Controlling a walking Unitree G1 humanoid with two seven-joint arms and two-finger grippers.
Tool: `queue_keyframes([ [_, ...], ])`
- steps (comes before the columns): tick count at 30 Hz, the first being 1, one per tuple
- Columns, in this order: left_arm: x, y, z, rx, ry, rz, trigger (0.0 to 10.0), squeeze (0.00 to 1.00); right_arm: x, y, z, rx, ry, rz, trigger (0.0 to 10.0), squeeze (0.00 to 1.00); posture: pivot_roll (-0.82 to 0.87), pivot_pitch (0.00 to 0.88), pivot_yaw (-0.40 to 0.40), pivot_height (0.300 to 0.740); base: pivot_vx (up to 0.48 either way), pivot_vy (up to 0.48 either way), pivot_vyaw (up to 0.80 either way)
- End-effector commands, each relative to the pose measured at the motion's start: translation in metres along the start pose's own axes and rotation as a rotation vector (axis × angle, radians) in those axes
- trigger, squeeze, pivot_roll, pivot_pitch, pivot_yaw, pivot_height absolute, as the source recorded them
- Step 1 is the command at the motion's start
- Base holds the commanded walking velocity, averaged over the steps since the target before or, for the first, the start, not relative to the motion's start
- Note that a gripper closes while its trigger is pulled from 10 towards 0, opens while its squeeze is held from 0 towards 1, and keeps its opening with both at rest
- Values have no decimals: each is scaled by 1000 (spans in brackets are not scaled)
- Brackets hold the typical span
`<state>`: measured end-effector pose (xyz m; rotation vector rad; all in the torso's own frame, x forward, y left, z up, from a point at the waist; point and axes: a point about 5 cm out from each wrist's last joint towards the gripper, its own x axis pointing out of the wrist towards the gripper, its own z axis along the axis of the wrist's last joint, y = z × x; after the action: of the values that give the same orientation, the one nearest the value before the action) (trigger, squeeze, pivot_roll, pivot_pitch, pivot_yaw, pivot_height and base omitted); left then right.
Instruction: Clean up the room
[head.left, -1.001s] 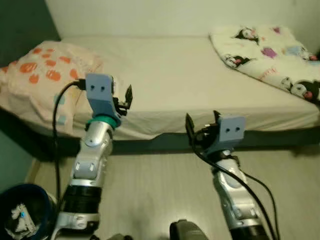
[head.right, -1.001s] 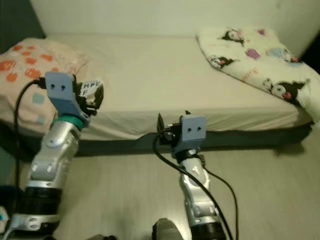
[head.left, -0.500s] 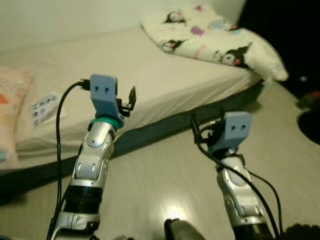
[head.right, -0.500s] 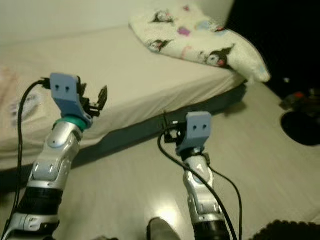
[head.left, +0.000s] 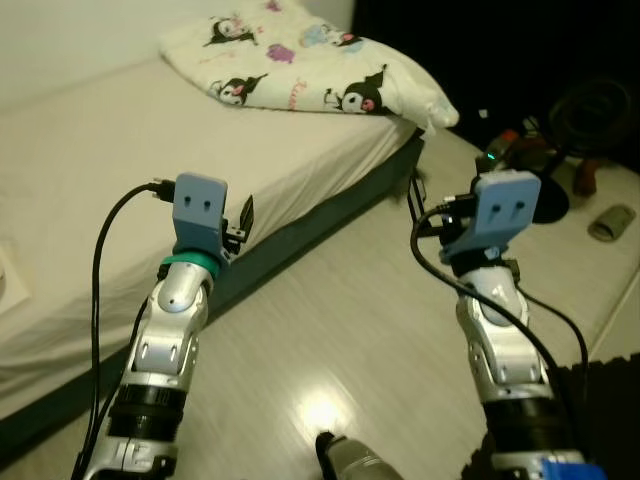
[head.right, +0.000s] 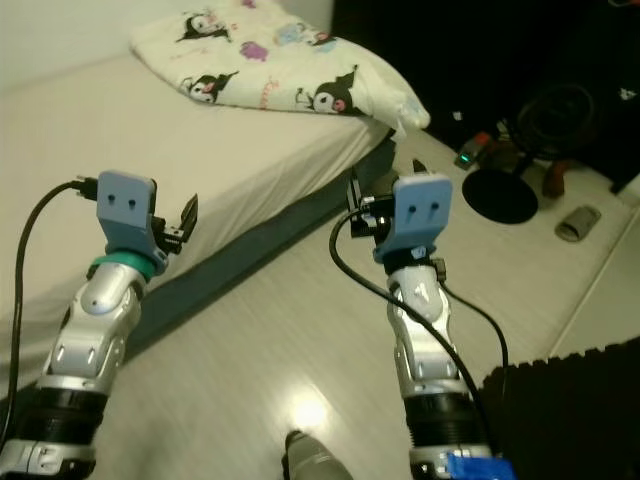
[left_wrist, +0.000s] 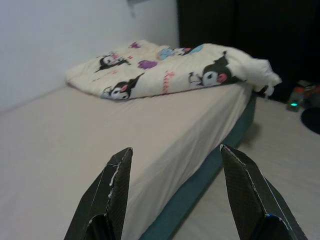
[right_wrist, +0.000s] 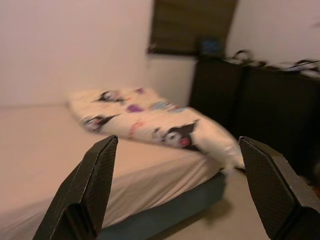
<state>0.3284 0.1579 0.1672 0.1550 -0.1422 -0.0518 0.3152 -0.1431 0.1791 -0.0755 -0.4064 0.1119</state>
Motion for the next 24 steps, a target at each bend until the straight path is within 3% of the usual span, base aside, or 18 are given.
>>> queue_keyframes([
  [1, -4, 0, -5, 14, 6, 3, 10000, 0, -7, 1, -12, 12, 49, -1, 10000, 0, -102, 47, 45, 740, 0, 0, 0],
  [8, -6, -5, -12, 13, 24, -9, 10000, 0, -12, 3, -18, 64, 79, -27, 10000, 0, -109, 50, 47, 740, 0, 0, -571],
  [14, -9, -8, -16, 12, 36, -24, 10000, 0, -20, 1, -24, 83, 109, -47, 10000, 0, -115, 55, 49, 740, 0, 0, 0],
  [24, -6, -9, -13, 2, 30, -21, 10000, 0, -21, 0, -25, 84, 112, -48, 10000, 0, -116, 57, 48, 740, 0, 0, -800],
])
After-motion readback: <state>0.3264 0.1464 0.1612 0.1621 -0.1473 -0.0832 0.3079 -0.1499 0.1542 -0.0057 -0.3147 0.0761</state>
